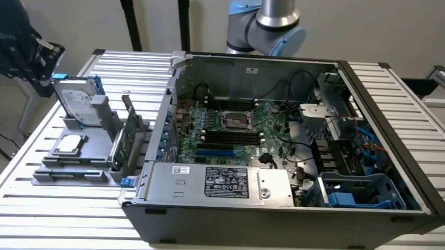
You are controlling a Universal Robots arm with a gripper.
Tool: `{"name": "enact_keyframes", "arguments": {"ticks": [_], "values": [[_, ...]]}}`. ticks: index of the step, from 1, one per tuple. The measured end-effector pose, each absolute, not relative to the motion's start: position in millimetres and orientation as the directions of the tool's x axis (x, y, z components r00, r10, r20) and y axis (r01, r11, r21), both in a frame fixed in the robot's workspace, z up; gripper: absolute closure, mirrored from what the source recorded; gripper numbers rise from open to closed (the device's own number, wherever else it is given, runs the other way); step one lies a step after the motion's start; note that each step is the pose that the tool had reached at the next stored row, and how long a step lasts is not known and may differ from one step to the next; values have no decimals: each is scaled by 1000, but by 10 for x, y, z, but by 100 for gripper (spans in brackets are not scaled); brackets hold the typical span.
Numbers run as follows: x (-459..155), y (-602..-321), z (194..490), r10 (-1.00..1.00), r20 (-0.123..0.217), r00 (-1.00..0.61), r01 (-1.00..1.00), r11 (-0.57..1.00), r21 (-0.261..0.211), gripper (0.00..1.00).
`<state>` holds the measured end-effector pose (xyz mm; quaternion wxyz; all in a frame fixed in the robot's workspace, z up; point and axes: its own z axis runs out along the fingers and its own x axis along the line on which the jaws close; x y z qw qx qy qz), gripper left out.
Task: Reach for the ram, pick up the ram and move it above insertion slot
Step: 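Reach for the ram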
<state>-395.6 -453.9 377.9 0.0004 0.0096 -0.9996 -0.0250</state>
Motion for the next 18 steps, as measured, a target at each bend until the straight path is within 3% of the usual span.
{"name": "enact_keyframes", "arguments": {"ticks": [7,18], "values": [[-3954,-4842,3699,-19,0,-1000,-19,999,50,89],[-3953,-4872,3609,-19,0,-1000,-19,999,50,89]]}}
